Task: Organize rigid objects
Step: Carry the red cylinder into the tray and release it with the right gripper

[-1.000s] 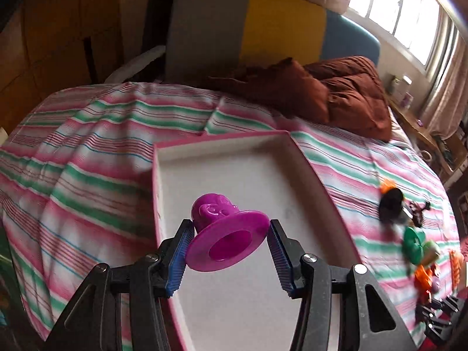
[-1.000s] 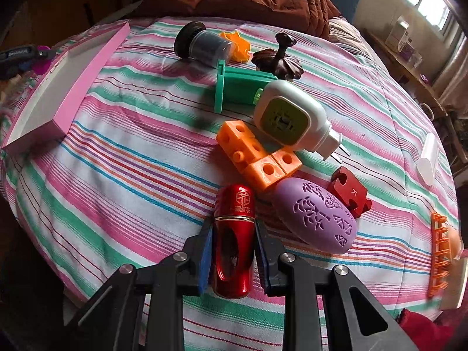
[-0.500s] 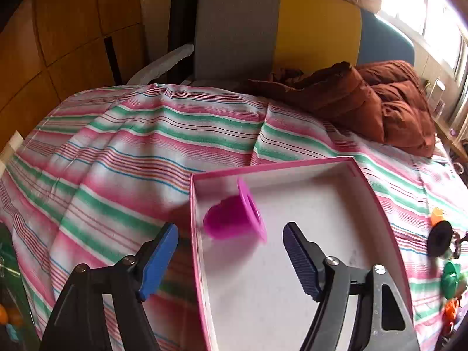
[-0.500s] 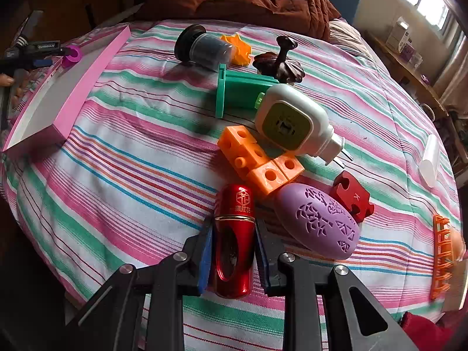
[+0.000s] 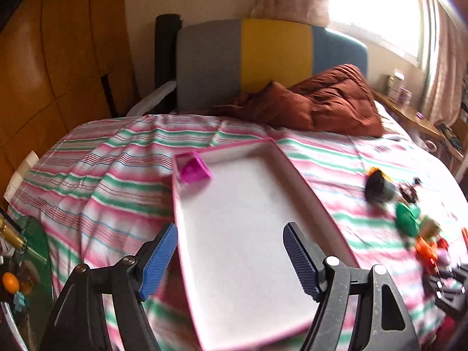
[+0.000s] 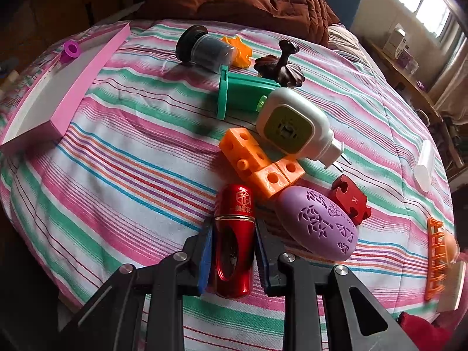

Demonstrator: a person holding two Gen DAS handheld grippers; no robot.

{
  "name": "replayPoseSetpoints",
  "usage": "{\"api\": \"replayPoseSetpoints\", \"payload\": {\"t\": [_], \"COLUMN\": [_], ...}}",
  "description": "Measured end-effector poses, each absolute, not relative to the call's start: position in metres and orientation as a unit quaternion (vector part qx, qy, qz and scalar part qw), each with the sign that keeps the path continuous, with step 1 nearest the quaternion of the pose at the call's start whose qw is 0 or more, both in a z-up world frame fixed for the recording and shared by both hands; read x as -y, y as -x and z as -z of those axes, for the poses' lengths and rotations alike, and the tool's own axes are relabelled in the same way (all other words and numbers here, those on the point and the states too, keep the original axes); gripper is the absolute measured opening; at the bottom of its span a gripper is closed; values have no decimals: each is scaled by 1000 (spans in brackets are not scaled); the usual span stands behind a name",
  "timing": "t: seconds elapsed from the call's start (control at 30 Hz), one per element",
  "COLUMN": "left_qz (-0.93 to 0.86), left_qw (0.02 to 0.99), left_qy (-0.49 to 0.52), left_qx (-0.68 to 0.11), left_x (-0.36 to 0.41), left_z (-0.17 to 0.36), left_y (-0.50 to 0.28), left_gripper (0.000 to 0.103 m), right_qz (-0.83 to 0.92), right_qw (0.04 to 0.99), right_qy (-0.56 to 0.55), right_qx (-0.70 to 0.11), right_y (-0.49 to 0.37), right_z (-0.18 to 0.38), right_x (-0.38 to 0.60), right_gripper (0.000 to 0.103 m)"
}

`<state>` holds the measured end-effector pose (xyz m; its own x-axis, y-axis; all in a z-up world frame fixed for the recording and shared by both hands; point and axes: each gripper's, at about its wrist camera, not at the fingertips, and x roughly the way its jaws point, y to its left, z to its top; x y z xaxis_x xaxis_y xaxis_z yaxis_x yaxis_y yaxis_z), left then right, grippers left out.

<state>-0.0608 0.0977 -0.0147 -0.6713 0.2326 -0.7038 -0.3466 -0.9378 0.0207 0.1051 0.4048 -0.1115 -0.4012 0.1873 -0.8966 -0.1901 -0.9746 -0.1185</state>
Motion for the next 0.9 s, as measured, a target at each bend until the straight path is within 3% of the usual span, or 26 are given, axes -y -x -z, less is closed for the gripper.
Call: {"api": "replayPoseSetpoints", "payload": {"t": [0.43, 0.9], "left_qz": [-903, -902], "left_qw": [173, 163], "left_qy": [390, 398], "left_qx": [-57, -48], "left_x": [-98, -87], "left_z": [20, 26], "left_y": [9, 10], "left_gripper": [76, 76], "right_qz": [-839, -850], "right_qw": [122, 131], "right_qy": [531, 511], "right_qx": [1, 11], "right_y": [-106, -104], "right_z": [112, 112], "right_x": [-402, -395], "right_gripper": [27, 26]}}
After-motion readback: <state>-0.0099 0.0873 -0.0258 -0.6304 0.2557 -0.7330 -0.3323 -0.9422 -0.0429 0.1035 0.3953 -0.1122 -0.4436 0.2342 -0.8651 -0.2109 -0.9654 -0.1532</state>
